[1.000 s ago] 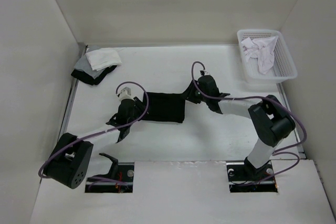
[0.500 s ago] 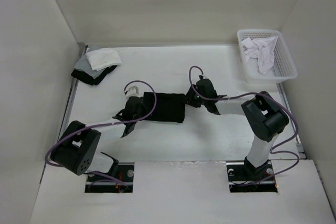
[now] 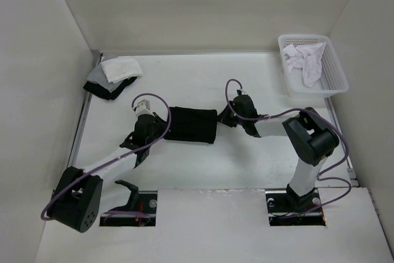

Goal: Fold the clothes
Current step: Fold the tank top

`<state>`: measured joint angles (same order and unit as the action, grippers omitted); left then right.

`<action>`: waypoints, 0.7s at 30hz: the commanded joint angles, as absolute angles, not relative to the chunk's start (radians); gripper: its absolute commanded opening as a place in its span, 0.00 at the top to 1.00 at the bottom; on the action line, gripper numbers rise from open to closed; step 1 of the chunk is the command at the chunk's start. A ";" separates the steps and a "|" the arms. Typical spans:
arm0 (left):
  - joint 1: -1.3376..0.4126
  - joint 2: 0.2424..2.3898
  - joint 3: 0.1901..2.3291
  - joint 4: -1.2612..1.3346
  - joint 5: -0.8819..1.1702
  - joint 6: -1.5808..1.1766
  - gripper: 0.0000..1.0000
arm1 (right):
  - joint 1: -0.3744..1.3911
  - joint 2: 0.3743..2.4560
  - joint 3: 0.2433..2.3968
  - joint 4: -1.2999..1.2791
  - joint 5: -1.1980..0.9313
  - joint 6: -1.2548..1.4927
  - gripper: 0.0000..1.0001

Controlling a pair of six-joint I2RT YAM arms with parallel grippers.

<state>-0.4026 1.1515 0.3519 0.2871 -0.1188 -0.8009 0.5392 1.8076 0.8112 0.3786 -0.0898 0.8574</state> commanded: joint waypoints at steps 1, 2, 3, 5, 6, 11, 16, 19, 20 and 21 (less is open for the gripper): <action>-0.387 1.103 0.328 0.262 -0.095 -0.838 1.00 | 0.528 1.766 0.799 0.448 -0.083 0.867 0.94; -0.386 1.111 0.328 0.256 -0.091 -0.841 0.98 | 0.528 1.766 0.798 0.448 -0.084 0.867 0.94; -0.386 1.126 0.331 0.249 -0.081 -0.842 0.97 | 0.528 1.764 0.798 0.448 -0.084 0.867 0.93; -0.386 1.161 0.336 0.239 -0.058 -0.848 0.96 | 0.531 1.764 0.799 0.448 -0.084 0.865 0.93; -0.387 1.176 0.331 0.239 -0.052 -0.854 0.96 | 0.533 1.764 0.801 0.445 -0.084 0.864 0.93; -0.400 1.215 0.301 0.227 -0.055 -0.911 0.95 | 0.527 1.752 0.795 0.437 -0.081 0.862 0.93; -0.393 1.175 0.268 0.207 -0.083 -0.953 0.89 | 0.530 1.720 0.793 0.420 -0.078 0.851 0.83; -0.399 1.071 0.267 0.170 -0.090 -0.954 0.83 | 0.533 1.662 0.795 0.391 -0.064 0.830 0.66; -0.404 1.025 0.270 0.151 -0.104 -0.953 0.83 | 0.536 1.639 0.796 0.377 -0.061 0.819 0.62; -0.410 0.991 0.275 0.134 -0.118 -0.951 0.83 | 0.541 1.622 0.796 0.364 -0.058 0.809 0.60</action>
<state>-0.4011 1.0882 0.2741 0.1665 -0.0795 -0.9375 0.5373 1.7081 0.8013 0.3614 -0.0811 0.8448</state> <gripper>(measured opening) 0.170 0.391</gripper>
